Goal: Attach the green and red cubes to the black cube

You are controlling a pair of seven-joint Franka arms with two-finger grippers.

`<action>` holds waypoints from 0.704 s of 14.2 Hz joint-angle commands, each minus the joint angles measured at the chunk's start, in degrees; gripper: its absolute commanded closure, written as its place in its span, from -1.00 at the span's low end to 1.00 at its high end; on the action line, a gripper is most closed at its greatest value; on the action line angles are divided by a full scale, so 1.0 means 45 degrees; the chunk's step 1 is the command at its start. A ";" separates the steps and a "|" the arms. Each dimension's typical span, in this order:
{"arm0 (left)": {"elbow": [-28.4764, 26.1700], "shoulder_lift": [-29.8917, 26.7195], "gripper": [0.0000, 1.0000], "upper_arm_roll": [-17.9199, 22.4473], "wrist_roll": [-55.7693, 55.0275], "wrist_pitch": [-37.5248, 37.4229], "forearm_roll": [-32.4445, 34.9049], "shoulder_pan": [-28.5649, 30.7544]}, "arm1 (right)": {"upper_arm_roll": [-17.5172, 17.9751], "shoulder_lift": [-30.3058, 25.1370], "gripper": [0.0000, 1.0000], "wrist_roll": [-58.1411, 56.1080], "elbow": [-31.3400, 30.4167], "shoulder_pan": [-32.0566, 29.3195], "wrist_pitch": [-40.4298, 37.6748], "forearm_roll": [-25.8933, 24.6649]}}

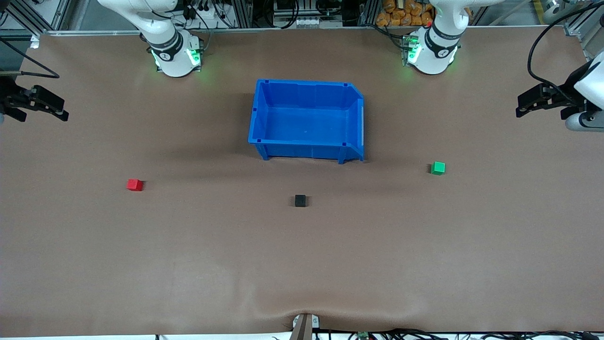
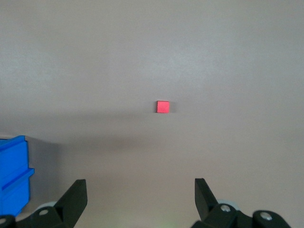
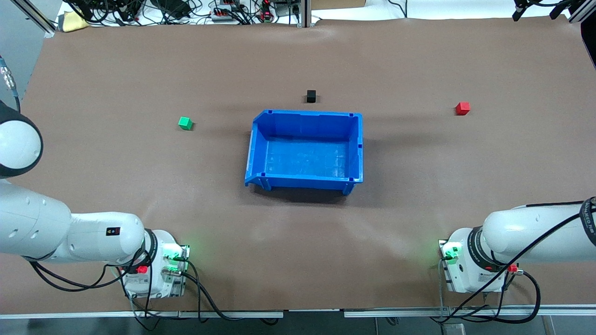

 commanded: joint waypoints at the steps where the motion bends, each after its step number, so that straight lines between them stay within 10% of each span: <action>1: 0.0061 0.0011 -1.00 -0.0027 -0.0192 0.0032 -0.0009 0.0048 | -0.0005 0.0158 -1.00 0.0027 0.0338 0.0021 -0.0239 -0.0053; 10: -0.0037 0.0887 -1.00 -0.0047 -0.0133 -0.0984 -0.0106 0.0595 | -0.0005 0.0177 -1.00 0.0027 0.0319 0.0041 -0.0239 -0.0052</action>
